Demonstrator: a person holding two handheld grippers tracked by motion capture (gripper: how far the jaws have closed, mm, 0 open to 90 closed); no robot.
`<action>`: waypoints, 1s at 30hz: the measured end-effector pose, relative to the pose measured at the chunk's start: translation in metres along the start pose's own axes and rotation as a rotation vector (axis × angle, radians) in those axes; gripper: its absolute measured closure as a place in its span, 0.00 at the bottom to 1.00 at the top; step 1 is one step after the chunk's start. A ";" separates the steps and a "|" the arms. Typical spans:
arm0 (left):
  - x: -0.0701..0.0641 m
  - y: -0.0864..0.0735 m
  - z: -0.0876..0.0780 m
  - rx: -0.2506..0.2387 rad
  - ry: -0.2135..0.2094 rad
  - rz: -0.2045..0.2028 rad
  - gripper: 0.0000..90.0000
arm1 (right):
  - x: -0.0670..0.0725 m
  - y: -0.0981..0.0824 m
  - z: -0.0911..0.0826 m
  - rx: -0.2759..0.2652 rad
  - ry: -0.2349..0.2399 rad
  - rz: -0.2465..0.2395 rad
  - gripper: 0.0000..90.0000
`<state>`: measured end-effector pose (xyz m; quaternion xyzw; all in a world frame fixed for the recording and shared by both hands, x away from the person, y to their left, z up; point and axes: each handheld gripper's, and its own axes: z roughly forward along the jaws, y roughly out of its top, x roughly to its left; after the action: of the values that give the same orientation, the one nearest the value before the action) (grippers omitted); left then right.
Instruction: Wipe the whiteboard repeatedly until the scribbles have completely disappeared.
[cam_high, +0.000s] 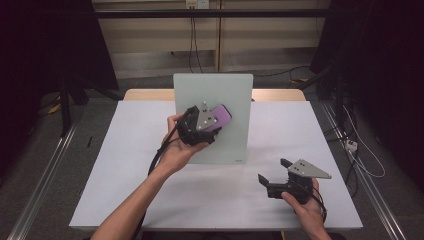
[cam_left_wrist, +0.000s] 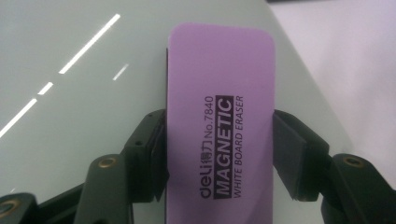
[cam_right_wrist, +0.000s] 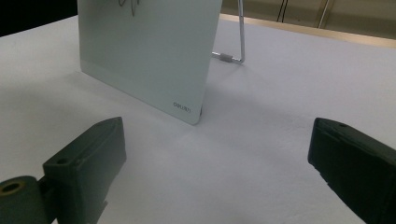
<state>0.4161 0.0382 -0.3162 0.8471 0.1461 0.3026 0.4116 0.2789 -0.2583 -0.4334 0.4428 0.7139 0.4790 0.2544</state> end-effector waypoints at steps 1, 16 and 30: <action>0.005 0.003 -0.002 -0.006 0.001 -0.012 0.45 | 0.000 0.000 0.000 0.000 0.000 -0.004 0.05; -0.041 -0.022 0.023 0.064 -0.086 0.061 0.45 | 0.000 0.000 0.000 0.003 -0.001 -0.002 0.05; -0.021 -0.013 0.013 0.042 -0.080 0.004 0.46 | 0.001 0.000 0.000 0.003 0.000 -0.001 0.05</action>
<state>0.4078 0.0275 -0.3410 0.8675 0.1340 0.2661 0.3984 0.2788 -0.2576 -0.4336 0.4430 0.7149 0.4776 0.2540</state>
